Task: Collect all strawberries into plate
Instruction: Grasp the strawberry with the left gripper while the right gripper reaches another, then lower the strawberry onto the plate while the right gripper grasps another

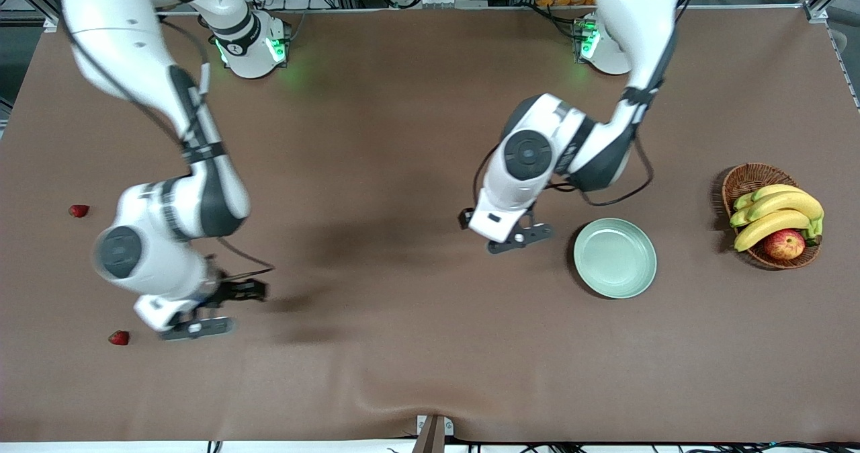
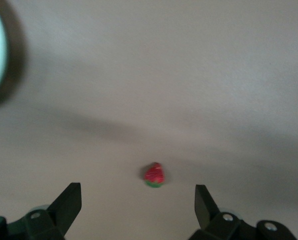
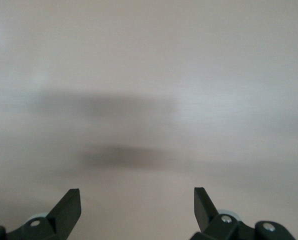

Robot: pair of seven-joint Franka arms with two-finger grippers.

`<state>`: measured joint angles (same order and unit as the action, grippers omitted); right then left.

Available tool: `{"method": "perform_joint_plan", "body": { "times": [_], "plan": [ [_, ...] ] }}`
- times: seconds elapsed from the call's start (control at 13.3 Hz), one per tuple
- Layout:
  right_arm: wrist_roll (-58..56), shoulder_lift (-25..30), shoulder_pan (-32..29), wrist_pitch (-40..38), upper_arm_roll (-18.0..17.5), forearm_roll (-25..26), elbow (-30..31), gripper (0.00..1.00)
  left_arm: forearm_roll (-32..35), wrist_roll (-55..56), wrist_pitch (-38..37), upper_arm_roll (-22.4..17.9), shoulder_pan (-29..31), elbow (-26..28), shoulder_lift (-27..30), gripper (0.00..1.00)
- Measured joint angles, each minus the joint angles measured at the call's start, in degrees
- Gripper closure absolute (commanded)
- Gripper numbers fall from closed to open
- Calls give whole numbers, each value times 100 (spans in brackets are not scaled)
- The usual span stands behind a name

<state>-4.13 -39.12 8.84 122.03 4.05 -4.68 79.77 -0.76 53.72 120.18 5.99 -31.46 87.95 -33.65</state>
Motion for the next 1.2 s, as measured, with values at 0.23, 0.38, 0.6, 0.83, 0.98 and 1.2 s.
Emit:
{"method": "perform_joint_plan", "body": {
  "times": [0.23, 0.38, 0.6, 0.83, 0.98, 1.2],
  "plan": [
    [-1040, -1, -743, 3, 5, 240, 16, 0, 0, 80, 218, -1, -162, 7, -423, 25],
    [-1449, -24, -1116, 5, 2, 522, 51, 0, 0, 110, 358, -1, -213, 36, -632, 28],
    [-2150, -240, -1511, 454, -3, 822, 105, 0, 0, 393, 973, 0, -325, 236, -861, 29],
    [-3179, -675, -1719, 1273, -3, 837, 106, 0, 0, 465, 1132, 0, -378, 330, -959, 32],
    [-3732, -852, -1765, 1405, -4, 848, 27, 0, 0, 465, 1132, 0, -378, 399, -960, 53],
    [-4599, -1092, -1838, 1417, -4, 856, -339, 0, 0, 481, 1133, 0, -379, 493, -960, 100]
  ]
}}
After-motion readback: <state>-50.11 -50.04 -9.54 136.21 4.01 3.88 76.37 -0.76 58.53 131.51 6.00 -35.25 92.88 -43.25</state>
